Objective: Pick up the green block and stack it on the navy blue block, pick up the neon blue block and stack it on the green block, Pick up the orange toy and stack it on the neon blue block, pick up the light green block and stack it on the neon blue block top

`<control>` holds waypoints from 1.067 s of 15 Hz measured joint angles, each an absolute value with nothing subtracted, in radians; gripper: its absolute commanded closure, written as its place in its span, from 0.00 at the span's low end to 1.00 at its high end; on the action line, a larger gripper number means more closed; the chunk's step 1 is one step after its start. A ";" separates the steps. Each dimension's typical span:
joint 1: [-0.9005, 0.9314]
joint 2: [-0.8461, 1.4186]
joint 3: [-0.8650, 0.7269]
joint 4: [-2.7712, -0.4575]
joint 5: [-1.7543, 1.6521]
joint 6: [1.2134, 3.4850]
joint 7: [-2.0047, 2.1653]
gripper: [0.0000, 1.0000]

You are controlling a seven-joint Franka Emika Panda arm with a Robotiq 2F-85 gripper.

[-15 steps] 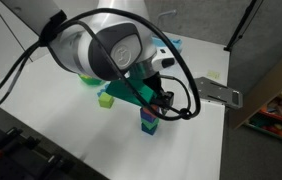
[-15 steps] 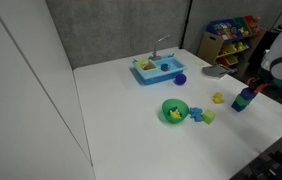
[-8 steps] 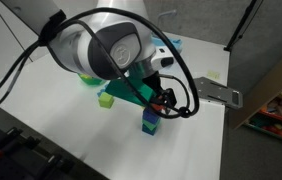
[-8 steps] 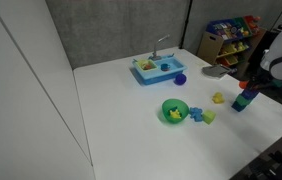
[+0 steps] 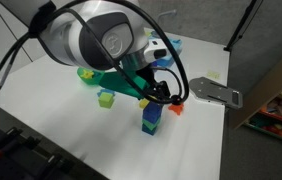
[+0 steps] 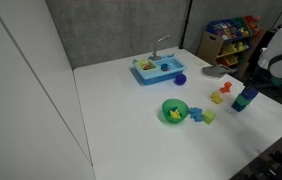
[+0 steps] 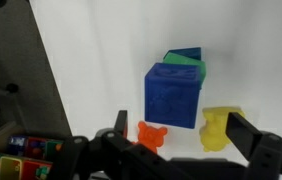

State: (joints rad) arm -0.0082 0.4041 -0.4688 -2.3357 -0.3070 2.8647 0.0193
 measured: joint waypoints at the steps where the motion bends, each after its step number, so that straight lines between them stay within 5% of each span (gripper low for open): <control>1: -0.001 0.386 -0.461 -2.341 -0.307 2.837 0.019 0.00; 16: -0.006 0.233 -0.237 -2.362 -0.317 2.431 0.036 0.00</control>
State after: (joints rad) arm -0.0063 0.2326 -0.2370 -2.3619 -0.3167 2.4309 0.0363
